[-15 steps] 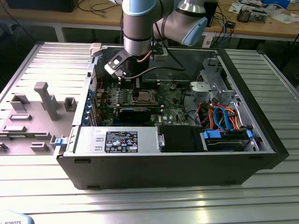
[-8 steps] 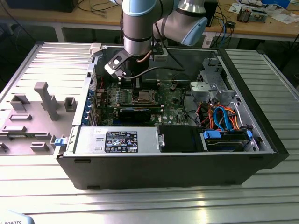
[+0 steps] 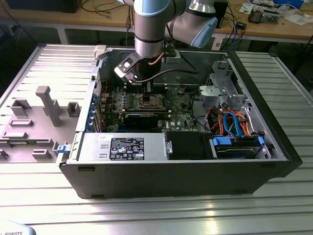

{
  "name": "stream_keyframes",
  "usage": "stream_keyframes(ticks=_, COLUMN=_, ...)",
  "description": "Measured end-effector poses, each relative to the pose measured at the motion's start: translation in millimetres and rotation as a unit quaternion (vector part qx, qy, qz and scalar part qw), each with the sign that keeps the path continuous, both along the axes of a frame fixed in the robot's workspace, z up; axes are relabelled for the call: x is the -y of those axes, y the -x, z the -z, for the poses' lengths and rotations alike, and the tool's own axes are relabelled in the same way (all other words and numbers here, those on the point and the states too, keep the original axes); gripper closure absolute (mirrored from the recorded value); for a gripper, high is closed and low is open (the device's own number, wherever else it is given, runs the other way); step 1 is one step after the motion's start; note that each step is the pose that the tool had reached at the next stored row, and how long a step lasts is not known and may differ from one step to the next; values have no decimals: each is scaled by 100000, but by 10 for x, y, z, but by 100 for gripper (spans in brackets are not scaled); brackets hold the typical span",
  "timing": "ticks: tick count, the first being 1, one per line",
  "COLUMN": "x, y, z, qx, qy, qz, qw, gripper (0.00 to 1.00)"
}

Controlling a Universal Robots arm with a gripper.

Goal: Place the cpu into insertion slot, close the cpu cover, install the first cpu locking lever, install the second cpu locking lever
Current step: 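Close the cpu cover, then install the first cpu locking lever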

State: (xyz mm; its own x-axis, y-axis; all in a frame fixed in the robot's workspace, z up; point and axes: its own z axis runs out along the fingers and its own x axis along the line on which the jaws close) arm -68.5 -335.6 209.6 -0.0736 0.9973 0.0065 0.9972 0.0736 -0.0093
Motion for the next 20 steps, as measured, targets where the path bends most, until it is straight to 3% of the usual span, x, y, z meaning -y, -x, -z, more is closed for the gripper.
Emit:
stream_keyframes(ticks=5, x=0, y=-105, z=1, qx=0, qy=35, qz=-9, qw=100000, gripper=89)
stream_keyframes(ticks=20, x=-2, y=-124, z=-2, qx=2, qy=50, qz=-5, qw=100000, gripper=89)
